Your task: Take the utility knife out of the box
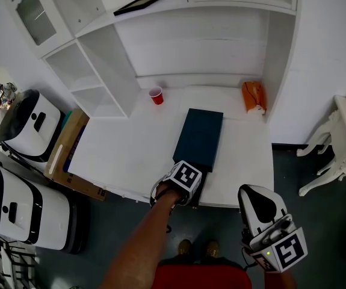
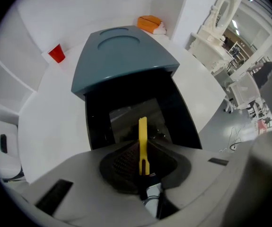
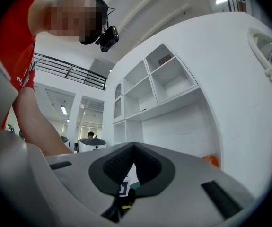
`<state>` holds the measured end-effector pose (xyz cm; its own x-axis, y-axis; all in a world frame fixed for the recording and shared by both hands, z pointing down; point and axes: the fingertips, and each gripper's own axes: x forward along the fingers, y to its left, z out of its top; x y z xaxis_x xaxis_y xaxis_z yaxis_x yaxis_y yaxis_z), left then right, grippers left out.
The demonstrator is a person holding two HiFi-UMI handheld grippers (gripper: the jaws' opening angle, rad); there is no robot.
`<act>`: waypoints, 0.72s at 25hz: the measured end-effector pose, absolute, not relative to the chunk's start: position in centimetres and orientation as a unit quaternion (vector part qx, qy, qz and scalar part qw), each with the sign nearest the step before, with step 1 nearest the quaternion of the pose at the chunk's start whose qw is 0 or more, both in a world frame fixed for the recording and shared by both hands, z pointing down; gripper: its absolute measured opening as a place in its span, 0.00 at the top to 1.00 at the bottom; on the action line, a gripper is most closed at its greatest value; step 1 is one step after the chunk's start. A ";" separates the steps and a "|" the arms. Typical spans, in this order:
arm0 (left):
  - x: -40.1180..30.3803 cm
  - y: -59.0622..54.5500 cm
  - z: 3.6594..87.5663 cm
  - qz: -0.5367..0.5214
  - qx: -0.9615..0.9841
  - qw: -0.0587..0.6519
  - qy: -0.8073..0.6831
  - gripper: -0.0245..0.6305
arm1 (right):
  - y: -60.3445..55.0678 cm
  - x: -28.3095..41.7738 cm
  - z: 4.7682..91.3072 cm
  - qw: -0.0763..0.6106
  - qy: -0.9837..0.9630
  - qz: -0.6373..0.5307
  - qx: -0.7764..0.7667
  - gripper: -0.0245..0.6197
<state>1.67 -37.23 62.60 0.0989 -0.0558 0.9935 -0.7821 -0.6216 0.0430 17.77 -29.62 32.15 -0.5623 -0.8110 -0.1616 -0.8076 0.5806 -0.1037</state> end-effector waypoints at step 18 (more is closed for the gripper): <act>3.2 -37.1 56.8 0.416 0.808 0.264 -0.322 0.85 | -29.8 16.0 32.7 0.088 0.882 -0.015 -0.462 0.95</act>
